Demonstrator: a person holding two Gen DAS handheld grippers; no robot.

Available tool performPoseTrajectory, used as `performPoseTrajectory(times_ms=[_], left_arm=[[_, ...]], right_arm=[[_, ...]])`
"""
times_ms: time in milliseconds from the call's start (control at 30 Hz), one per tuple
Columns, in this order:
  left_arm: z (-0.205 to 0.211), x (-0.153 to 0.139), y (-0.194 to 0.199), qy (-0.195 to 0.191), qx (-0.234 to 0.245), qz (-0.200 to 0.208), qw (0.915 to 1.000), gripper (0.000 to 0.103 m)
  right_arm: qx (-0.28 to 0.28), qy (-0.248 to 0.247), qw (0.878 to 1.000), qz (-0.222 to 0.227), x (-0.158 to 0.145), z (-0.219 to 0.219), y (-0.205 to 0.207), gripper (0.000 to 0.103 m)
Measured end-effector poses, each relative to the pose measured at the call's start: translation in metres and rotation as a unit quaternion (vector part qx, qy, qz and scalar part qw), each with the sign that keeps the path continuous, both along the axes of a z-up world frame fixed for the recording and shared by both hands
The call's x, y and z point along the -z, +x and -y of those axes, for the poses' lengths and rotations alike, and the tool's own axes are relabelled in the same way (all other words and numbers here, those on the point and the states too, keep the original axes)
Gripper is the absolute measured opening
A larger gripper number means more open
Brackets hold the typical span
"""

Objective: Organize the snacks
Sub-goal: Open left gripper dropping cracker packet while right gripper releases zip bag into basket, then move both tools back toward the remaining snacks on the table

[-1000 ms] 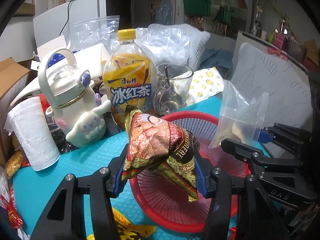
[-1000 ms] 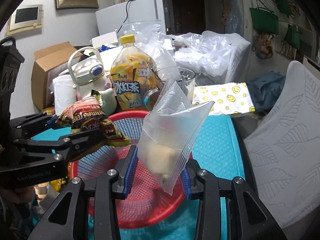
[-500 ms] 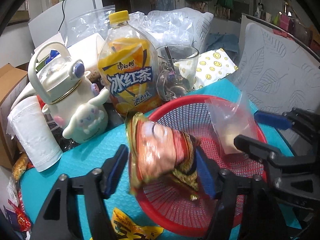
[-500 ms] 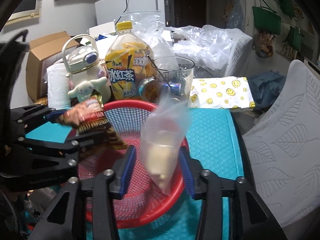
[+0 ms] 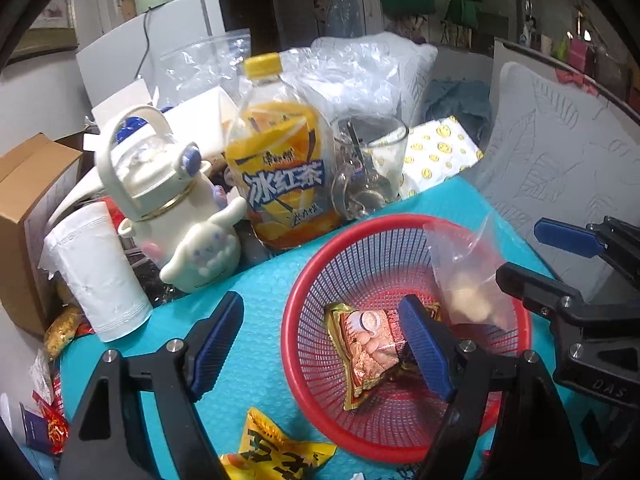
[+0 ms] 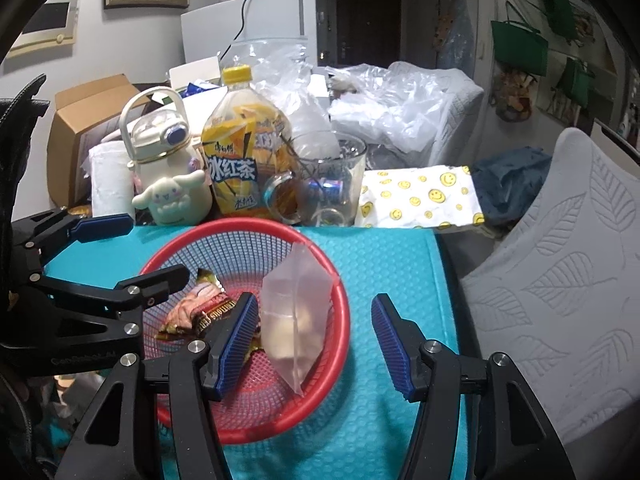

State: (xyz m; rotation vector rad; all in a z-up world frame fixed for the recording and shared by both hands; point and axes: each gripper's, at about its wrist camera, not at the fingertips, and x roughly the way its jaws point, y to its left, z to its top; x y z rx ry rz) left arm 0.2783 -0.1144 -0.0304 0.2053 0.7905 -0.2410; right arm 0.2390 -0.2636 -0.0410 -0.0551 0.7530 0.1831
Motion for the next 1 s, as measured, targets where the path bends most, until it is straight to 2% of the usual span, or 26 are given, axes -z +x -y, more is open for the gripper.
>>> performPoseTrajectory(times_ms=[567,1000], left_arm=[[-0.019,-0.071,-0.061,-0.035,0.007,0.065,0.9973,0.079],[-0.038,-0.117,-0.139,-0.052,0.008,0.112,0.9923,0.079]], right_arm=[[0.012,-0.003,0.998,0.067,-0.067,-0.007,-0.049,0.059],[0.006,0.005,0.994,0.108,-0.111,-0.019,-0.119,0.059]])
